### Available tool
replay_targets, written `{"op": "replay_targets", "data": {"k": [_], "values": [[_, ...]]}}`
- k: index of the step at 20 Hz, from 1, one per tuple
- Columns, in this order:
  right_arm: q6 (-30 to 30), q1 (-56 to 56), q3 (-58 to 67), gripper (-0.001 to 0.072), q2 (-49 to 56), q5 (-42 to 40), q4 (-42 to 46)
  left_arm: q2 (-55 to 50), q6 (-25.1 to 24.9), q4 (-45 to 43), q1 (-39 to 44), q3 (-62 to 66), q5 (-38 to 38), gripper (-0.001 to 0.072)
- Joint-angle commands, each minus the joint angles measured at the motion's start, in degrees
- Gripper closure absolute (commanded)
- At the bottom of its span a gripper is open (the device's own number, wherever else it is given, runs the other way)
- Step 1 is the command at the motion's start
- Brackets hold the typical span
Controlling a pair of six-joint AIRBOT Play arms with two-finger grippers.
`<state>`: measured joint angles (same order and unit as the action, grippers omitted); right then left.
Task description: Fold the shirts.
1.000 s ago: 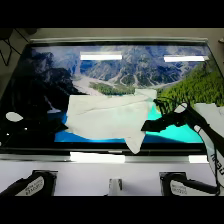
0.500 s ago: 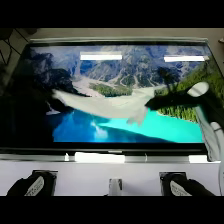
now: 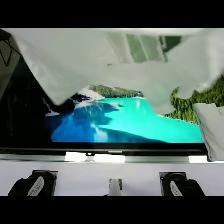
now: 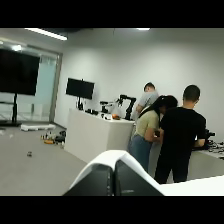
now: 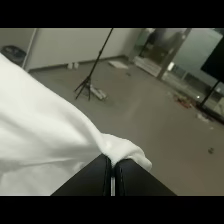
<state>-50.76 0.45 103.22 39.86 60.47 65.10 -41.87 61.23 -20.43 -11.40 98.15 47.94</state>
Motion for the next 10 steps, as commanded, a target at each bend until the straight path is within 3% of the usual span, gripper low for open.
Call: {"op": "replay_targets", "data": {"k": [1, 4, 6, 8, 10], "values": [[-4.46, 0.0, 2.36, 0.0684, -4.02, 0.61, 3.52, 1.05, 1.01, 0.33, 0.0, 3.37, -0.42, 0.0677], [-4.46, 0.0, 2.36, 0.0684, -3.67, 0.66, 6.01, 0.9, 1.03, -4.61, 0.0, 3.32, 0.24, 0.0677], [-5.16, 0.0, 2.36, 0.0683, -2.56, 2.56, 8.98, 0.68, 4.7, -10.64, 0.0, 2.19, 1.92, 0.0677], [-5.4, 0.0, 2.36, 0.0683, 0.33, 8.24, 11.58, 0.07, 8.55, -15.56, 0.0, -0.79, 5.66, 0.0677], [-5.4, 0.0, 2.34, 0.0683, 5.16, 16.48, 13.51, -0.57, 9.2, -18.21, 0.0, -6.14, 9.94, 0.0677]]}}
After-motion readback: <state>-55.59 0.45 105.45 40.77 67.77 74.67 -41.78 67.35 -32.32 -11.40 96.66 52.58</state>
